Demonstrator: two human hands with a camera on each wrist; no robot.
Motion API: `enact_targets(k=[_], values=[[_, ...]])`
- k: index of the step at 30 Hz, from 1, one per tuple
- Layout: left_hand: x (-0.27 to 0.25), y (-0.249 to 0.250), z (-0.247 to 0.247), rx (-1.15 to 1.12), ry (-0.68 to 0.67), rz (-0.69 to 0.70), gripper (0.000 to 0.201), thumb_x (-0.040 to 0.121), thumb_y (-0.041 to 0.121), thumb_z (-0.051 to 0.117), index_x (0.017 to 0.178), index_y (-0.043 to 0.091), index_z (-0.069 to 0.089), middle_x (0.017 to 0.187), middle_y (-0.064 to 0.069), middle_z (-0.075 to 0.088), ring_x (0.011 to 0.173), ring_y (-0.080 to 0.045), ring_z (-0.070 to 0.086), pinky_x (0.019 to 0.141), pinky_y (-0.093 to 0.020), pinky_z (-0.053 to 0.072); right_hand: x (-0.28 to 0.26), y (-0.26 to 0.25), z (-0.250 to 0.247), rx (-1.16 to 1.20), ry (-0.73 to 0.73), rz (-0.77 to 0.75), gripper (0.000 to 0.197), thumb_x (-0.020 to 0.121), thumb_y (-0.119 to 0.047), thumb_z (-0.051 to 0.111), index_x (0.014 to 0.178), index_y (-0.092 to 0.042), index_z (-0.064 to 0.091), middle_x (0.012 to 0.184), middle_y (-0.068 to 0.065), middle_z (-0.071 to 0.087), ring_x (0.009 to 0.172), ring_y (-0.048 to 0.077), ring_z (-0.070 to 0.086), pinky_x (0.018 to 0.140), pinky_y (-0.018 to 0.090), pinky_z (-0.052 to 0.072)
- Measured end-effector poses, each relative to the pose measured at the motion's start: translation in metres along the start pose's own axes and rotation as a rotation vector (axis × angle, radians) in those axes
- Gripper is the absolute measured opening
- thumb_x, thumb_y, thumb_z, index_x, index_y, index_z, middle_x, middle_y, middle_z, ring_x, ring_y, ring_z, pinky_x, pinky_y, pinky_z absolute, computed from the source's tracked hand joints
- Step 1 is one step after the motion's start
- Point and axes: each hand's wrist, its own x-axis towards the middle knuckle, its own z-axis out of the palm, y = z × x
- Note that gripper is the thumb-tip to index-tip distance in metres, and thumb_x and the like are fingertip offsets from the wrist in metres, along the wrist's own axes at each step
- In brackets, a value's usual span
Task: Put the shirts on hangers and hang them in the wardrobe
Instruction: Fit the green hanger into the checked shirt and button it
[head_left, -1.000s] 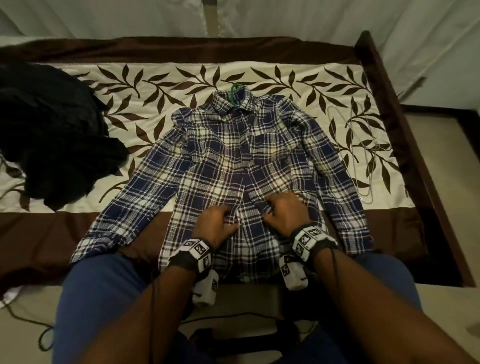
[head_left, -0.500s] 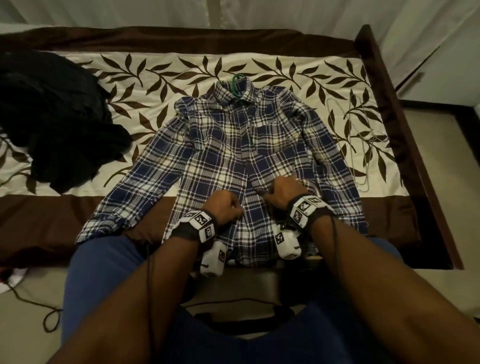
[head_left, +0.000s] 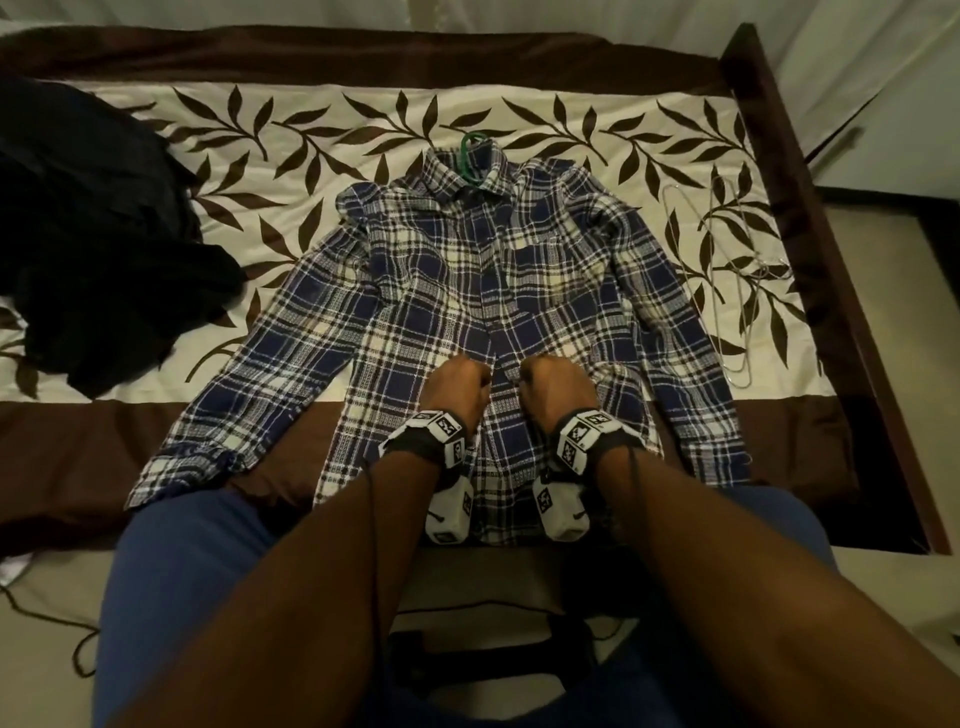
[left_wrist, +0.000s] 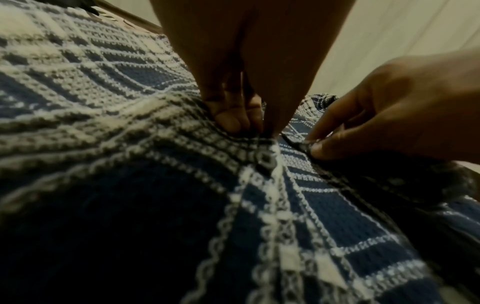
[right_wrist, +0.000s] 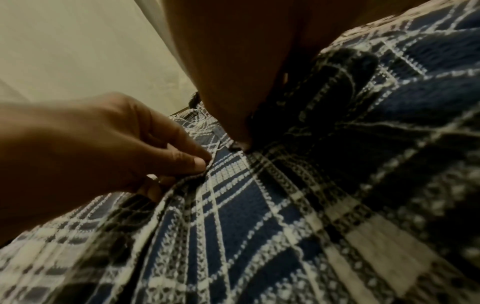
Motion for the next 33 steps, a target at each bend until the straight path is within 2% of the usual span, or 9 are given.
enact_targets(k=[5,7,9,14,18,21,26,29,33], values=[[0.000,0.004,-0.004,-0.005,0.063,-0.033,0.012,0.098,0.014,0.057,0.094,0.010,0.067,0.094,-0.007,0.065,0.083,-0.022,0.060,0.075,-0.035,0.053,0.002,0.006,-0.007,0.248,0.012,0.040,0.020,0.096,-0.022,0.057,0.111,-0.020,0.071,0.093,0.003,0.072,0.080,0.021,0.064,0.068,0.029,0.049],[-0.001,0.006,-0.005,-0.073,0.088,-0.061,0.016,0.098,0.014,0.053,0.092,0.010,0.067,0.087,-0.007,0.067,0.077,-0.023,0.063,0.073,-0.038,0.056,0.003,0.009,-0.008,0.311,0.004,0.014,0.014,0.096,-0.034,0.061,0.102,-0.026,0.071,0.084,-0.005,0.071,0.073,0.014,0.063,0.064,0.026,0.046],[-0.003,0.009,-0.009,-0.174,0.106,-0.117,0.018,0.096,0.009,0.053,0.088,0.011,0.070,0.083,-0.006,0.069,0.074,-0.023,0.064,0.068,-0.035,0.056,0.003,0.011,-0.008,0.359,-0.003,0.031,0.014,0.095,-0.038,0.062,0.090,-0.027,0.069,0.074,-0.009,0.069,0.068,0.012,0.065,0.064,0.029,0.053],[-0.001,0.012,-0.015,-0.468,0.117,-0.259,0.016,0.086,0.002,0.066,0.077,0.014,0.074,0.088,-0.002,0.073,0.082,-0.020,0.069,0.075,-0.032,0.060,0.001,0.017,-0.009,0.643,0.063,0.179,0.010,0.096,-0.017,0.059,0.088,-0.016,0.064,0.069,0.002,0.070,0.059,0.022,0.069,0.062,0.046,0.061],[-0.003,0.014,-0.020,-0.604,0.105,-0.309,0.012,0.087,0.002,0.070,0.079,0.010,0.075,0.082,-0.004,0.073,0.067,-0.016,0.066,0.058,-0.026,0.058,-0.001,0.018,-0.011,0.700,0.057,0.172,0.009,0.095,-0.024,0.064,0.092,-0.017,0.067,0.072,-0.001,0.071,0.057,0.018,0.069,0.063,0.044,0.062],[-0.004,0.016,-0.025,-0.656,0.103,-0.326,0.015,0.088,0.001,0.069,0.079,0.013,0.074,0.080,-0.002,0.072,0.063,-0.013,0.063,0.057,-0.025,0.057,-0.003,0.015,-0.019,0.689,0.060,0.163,0.011,0.092,-0.021,0.066,0.083,-0.015,0.067,0.070,0.002,0.071,0.061,0.020,0.069,0.062,0.036,0.059],[-0.004,0.020,-0.028,-0.679,0.072,-0.345,0.007,0.088,0.004,0.071,0.086,0.010,0.075,0.083,-0.003,0.073,0.062,-0.012,0.063,0.057,-0.023,0.056,-0.005,0.014,-0.027,0.690,0.067,0.141,0.008,0.086,-0.009,0.072,0.078,-0.009,0.068,0.067,0.000,0.069,0.051,0.003,0.065,0.054,0.024,0.055],[-0.004,0.023,-0.030,-0.676,0.058,-0.342,0.005,0.088,0.004,0.071,0.088,0.007,0.075,0.083,-0.005,0.073,0.062,-0.012,0.063,0.056,-0.022,0.055,-0.001,0.013,-0.028,0.655,0.092,0.083,0.007,0.084,-0.015,0.076,0.081,-0.011,0.072,0.071,-0.002,0.070,0.060,0.007,0.066,0.060,0.022,0.054],[-0.006,0.025,-0.032,-0.692,0.053,-0.335,0.005,0.088,0.002,0.071,0.089,0.005,0.075,0.080,-0.009,0.073,0.063,-0.016,0.064,0.059,-0.026,0.058,0.004,0.005,-0.029,0.705,0.012,0.026,0.002,0.083,-0.011,0.076,0.083,-0.012,0.074,0.077,-0.001,0.072,0.073,0.016,0.069,0.071,0.031,0.058]])
